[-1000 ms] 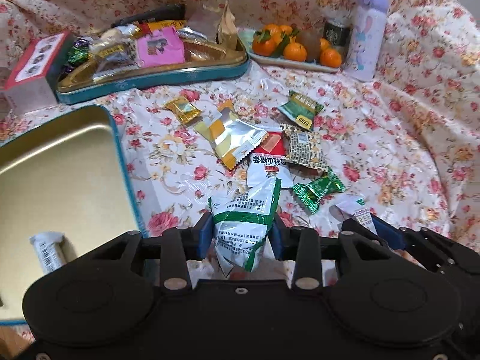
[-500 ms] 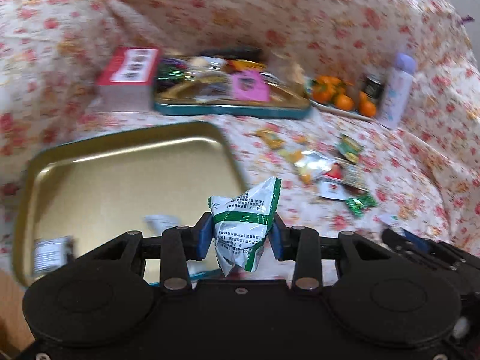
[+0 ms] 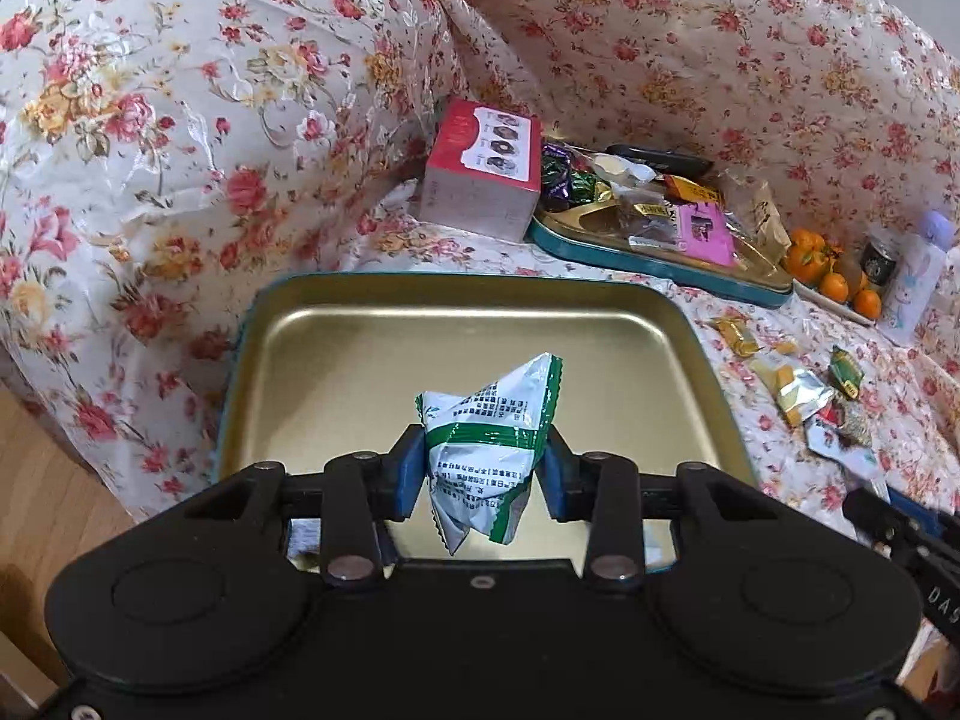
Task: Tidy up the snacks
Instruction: 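Carry the white-green packet and Hawthorn bar over the gold tray with both tools, then release the white-green packet into the gold tray with the left tool while the right tool releases the Hawthorn bar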
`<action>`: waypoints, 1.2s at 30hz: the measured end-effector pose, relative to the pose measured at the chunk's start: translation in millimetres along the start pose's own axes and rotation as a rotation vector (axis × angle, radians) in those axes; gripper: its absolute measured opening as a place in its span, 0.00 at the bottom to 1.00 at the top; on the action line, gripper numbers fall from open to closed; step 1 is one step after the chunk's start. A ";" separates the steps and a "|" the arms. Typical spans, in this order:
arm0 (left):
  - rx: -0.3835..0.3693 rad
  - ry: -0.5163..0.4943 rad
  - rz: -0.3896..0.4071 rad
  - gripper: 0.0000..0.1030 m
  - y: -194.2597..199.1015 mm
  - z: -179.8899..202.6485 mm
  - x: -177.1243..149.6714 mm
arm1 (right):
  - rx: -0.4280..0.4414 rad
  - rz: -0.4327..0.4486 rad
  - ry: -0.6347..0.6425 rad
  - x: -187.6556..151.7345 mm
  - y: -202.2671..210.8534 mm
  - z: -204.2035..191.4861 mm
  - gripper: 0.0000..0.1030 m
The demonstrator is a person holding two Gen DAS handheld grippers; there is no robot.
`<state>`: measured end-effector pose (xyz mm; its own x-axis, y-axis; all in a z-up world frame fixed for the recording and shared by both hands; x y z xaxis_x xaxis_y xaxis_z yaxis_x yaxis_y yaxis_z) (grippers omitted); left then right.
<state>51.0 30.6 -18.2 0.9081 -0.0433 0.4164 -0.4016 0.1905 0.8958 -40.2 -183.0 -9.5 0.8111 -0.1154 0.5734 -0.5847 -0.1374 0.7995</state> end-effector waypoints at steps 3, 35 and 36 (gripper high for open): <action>0.028 -0.009 0.013 0.46 1.1 -5.0 -1.9 | 0.057 0.004 0.015 11.6 -3.2 -24.2 0.21; -0.018 0.000 -0.013 0.48 -20.9 -6.7 -16.2 | -0.016 -0.056 0.016 14.9 -44.0 -66.1 0.21; -0.019 0.006 -0.012 0.48 -20.5 -7.6 -16.0 | -0.017 -0.057 0.013 15.3 -44.9 -65.2 0.21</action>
<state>45.6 34.9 -44.3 0.9136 -0.0400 0.4047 -0.3885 0.2089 0.8975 -0.7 -114.5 -25.0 0.8431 -0.0953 0.5292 -0.5376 -0.1265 0.8337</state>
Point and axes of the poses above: each gripper's, at about its wrist camera, not at the fingertips, and y roughly against the way its jaws point, z to its right, x to its top, the point moved 4 cm from there along -y, roughly the way its jaws point, and after that the axes turned 15 degrees about -z, right-handed, at the moved point
